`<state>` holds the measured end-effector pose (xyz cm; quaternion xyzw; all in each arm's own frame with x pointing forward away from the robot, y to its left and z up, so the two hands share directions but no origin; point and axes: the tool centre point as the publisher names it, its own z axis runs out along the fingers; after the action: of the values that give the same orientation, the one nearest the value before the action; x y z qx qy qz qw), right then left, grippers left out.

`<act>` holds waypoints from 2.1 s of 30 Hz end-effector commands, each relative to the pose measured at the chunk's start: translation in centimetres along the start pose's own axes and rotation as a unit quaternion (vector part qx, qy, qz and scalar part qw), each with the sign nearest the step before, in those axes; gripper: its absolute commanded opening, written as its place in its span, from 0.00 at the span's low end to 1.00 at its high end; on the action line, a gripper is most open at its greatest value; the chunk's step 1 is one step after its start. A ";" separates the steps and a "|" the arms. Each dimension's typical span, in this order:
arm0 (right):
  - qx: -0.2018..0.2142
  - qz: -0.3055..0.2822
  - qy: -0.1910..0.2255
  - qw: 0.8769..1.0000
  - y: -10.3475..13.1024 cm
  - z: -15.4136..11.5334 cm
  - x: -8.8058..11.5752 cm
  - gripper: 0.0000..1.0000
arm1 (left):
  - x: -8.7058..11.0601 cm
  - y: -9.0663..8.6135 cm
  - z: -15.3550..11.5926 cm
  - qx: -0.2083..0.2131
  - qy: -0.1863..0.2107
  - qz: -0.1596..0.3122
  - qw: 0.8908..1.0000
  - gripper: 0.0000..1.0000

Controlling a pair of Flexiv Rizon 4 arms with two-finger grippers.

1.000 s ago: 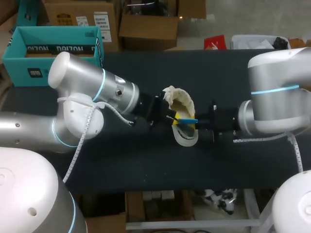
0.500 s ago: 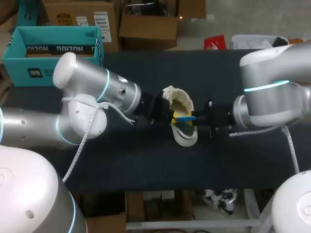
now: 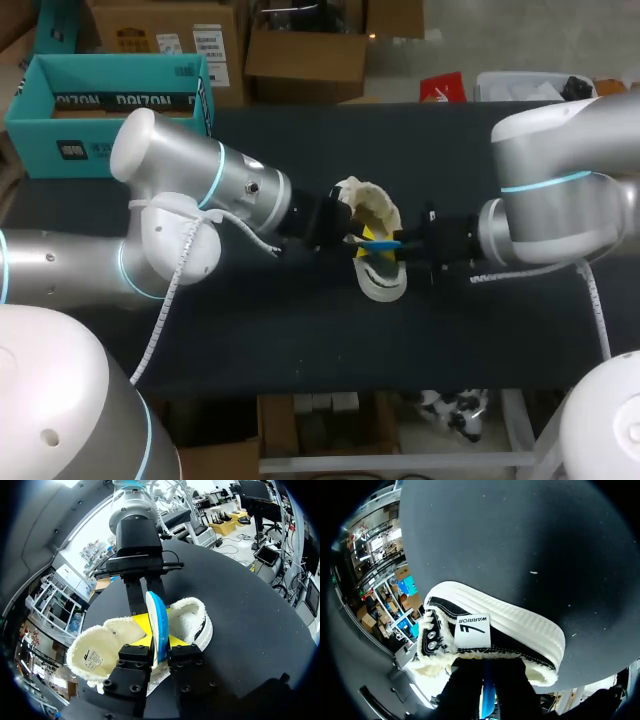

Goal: Open the shoe tongue, take the insole out of the shoe, put the insole back into the shoe, and pack the shoe into the shoebox

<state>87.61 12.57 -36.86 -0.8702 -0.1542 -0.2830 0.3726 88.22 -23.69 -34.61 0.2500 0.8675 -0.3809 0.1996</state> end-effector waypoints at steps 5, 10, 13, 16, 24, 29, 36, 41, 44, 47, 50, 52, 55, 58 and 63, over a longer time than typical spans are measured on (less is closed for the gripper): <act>-0.016 0.001 0.009 1.000 -1.6 -1.5 -0.8 0.80 | 0.5 -0.5 0.2 -0.003 -0.008 0.008 1.000 0.00; -0.036 -0.001 0.012 0.999 -2.9 -3.4 -1.4 0.47 | 0.5 -0.4 0.1 -0.006 -0.009 0.009 1.000 0.00; -0.041 -0.005 0.012 0.999 -3.3 -3.6 -1.4 0.30 | 0.5 -0.4 0.0 -0.007 -0.010 0.008 1.000 0.00; -0.041 -0.009 0.009 0.999 -3.6 -3.3 -1.2 0.00 | 0.5 -0.3 0.1 -0.008 -0.010 0.007 1.000 0.00; -0.034 -0.013 0.002 0.999 -3.0 -2.4 -0.5 0.00 | 0.7 -0.2 0.5 -0.011 -0.007 0.007 1.000 0.00; -0.026 -0.014 -0.006 1.000 -2.0 -1.1 0.2 0.00 | 0.1 0.7 1.2 -0.018 -0.005 -0.005 1.000 0.00; -0.021 -0.013 -0.016 1.000 -0.7 0.3 0.5 0.00 | -0.4 1.3 1.1 -0.018 -0.003 -0.020 1.000 0.21; -0.022 -0.010 -0.018 1.000 -0.5 0.3 0.1 0.00 | -0.3 1.3 0.0 -0.009 -0.004 -0.024 1.000 0.58; -0.034 -0.014 -0.016 0.999 -0.8 -0.3 -0.1 0.00 | -0.1 1.2 -0.7 -0.004 -0.004 -0.024 1.000 0.83; -0.049 -0.021 -0.021 0.998 -1.2 -0.9 0.0 0.00 | 0.0 0.9 -1.4 0.007 -0.002 -0.026 1.000 0.95; -0.065 -0.032 -0.025 0.997 -1.8 -1.5 0.0 0.00 | 0.0 0.7 -2.1 0.014 0.002 -0.030 0.999 1.00; -0.073 -0.040 -0.028 0.996 -1.9 -1.8 0.0 0.00 | 0.0 0.6 -2.6 0.021 0.009 -0.037 0.999 1.00; -0.081 -0.050 -0.039 0.995 -1.7 -2.0 -0.3 0.00 | 0.0 0.4 -3.6 0.028 0.016 -0.045 0.998 1.00; -0.091 -0.052 -0.056 0.993 -1.2 -1.8 -0.8 0.00 | 0.0 0.1 -4.7 0.038 0.027 -0.058 0.997 1.00; -0.098 -0.049 -0.076 0.991 -0.2 -1.4 -1.4 0.00 | -0.2 -0.4 -6.7 0.046 0.043 -0.084 0.994 1.00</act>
<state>85.35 11.29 -36.45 -0.9016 -0.1887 -0.2786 0.2719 87.33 -20.22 -31.60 0.1999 0.8720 -0.4287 0.1263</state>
